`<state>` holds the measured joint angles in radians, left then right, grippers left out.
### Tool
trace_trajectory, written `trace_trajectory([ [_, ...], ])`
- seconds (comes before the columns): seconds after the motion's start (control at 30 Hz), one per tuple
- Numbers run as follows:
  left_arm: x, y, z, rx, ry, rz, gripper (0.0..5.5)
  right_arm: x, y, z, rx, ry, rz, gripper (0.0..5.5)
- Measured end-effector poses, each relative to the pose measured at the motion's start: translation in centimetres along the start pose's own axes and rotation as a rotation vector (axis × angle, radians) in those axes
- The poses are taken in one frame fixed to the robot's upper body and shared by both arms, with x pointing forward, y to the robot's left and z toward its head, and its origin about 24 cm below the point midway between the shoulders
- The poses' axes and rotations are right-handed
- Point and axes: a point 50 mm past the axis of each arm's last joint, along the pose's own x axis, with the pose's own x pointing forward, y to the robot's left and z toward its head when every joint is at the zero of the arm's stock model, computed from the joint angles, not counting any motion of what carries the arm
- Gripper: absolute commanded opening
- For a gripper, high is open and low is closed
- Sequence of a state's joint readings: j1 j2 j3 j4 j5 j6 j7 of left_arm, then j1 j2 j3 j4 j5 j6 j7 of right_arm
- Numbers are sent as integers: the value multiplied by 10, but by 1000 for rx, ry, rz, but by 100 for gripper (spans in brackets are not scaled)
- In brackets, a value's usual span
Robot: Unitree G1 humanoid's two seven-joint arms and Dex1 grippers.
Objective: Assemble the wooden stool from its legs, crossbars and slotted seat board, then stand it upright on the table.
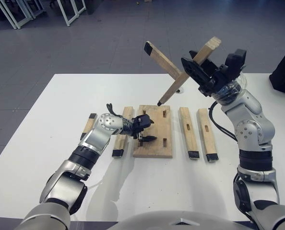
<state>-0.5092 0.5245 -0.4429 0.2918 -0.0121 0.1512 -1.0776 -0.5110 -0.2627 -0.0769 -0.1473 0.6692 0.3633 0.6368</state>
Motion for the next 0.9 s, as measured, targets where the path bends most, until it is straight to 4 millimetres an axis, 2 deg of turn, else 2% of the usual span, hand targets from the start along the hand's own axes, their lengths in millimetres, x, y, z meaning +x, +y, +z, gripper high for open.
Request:
trace_trajectory([
  [0.1,-4,-3,1,33,47,-54,369,2,2,2,-1,-10,-2,202],
  [0.23,-8,-14,-3,-31,67,-116,369,3,4,3,-3,-13,-6,202],
  [0.33,-13,-20,-3,-17,77,-150,369,3,5,5,-9,-19,-3,202],
  [0.5,-18,-22,-5,-13,96,-160,369,4,6,5,-10,-26,-13,202],
  [0.63,-29,-36,-14,-148,59,-199,369,4,8,5,-8,-28,-17,202],
  [0.77,-43,-39,-21,-255,47,-189,369,1,10,4,-6,-24,-27,202],
  [0.9,-48,-38,-23,-269,68,-175,369,1,11,3,-4,-27,-35,202],
])
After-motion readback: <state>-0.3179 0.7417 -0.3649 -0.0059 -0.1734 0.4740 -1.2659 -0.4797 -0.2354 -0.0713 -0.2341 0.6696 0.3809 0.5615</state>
